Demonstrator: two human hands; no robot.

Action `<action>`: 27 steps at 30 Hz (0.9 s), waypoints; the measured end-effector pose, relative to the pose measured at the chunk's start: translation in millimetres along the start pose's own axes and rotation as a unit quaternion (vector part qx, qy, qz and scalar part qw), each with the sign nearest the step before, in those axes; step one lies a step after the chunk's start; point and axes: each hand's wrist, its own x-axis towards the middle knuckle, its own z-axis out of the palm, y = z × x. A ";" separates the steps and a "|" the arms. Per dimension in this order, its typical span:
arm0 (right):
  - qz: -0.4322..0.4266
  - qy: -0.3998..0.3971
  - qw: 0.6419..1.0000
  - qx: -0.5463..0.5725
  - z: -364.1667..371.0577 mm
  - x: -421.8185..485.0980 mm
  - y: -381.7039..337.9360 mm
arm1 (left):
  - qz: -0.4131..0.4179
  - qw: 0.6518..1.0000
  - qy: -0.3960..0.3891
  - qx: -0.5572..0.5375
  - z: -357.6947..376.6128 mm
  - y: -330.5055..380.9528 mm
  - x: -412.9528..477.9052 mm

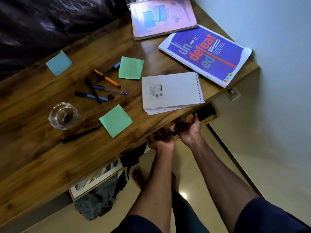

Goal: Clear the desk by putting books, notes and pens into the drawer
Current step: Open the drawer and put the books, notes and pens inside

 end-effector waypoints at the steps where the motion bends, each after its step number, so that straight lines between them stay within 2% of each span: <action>1: -0.001 -0.003 1.000 0.001 -1.0 5.3 0.1 | 0.002 1.000 0.010 -0.009 1.1 0.1 2.0; 4: 0.002 0.006 1.000 -0.011 -4.3 12.6 -0.6 | -0.006 0.999 0.018 -0.030 2.1 2.4 -0.6; 12: 0.006 0.011 1.000 0.000 -12.9 -0.7 4.6 | -0.009 1.000 0.008 0.000 -10.4 10.3 -3.4; 20: 0.019 -0.018 0.999 0.037 -63.8 -26.5 12.3 | -0.047 0.998 0.044 -0.024 -52.6 -6.6 -27.1; 27: 0.027 0.006 0.998 0.052 -91.0 -49.6 7.0 | -0.068 0.995 0.065 -0.014 -75.8 -18.0 -42.7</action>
